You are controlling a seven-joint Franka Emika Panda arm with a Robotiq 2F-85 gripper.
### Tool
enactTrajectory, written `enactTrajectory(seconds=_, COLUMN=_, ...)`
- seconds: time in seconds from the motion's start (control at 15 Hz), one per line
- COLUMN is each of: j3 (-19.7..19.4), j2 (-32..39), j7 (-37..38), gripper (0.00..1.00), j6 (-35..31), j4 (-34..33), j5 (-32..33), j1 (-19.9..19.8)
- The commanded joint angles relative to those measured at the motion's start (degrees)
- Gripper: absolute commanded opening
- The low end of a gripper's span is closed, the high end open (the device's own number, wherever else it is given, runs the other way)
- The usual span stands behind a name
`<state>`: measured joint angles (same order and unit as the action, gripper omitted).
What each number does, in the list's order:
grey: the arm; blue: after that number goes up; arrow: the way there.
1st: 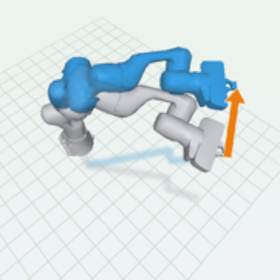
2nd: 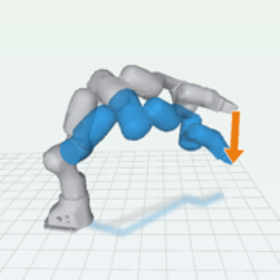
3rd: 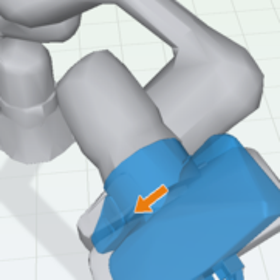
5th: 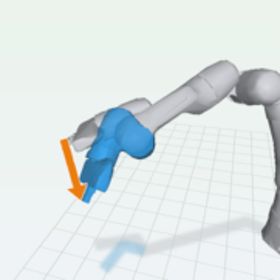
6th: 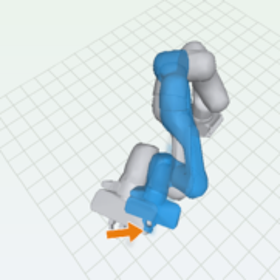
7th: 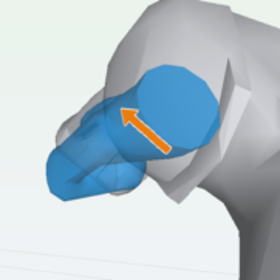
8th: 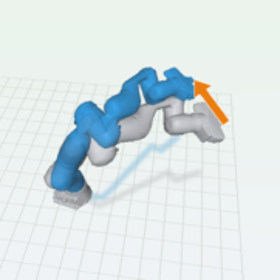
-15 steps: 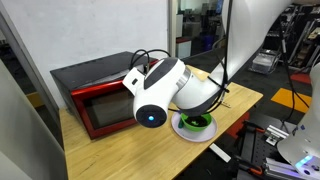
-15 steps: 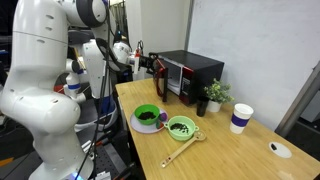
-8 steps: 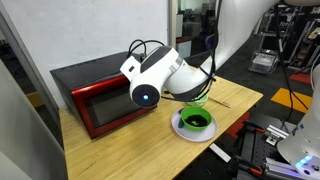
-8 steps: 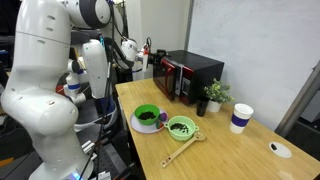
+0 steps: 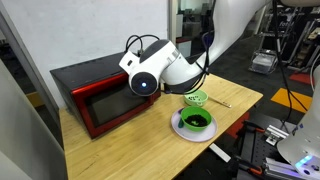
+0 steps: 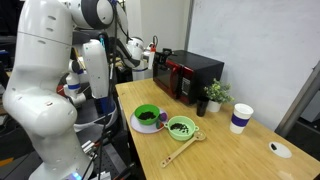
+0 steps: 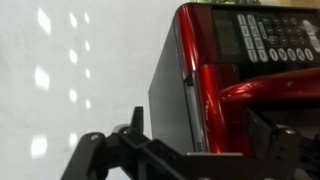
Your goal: Close the microwave door
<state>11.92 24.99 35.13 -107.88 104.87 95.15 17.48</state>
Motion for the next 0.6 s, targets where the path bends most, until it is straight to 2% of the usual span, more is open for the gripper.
enactTrajectory(seconds=0.0, j3=-1.1, j2=-0.4, j7=-5.4, gripper=1.0, j6=-0.7, j4=-1.6, j5=3.0, j1=-1.5)
enactTrajectory(seconds=0.53, j3=-2.4, j2=-2.4, j7=-10.7, gripper=1.0, j6=-6.3, j4=-0.9, j5=5.2, j1=-4.1)
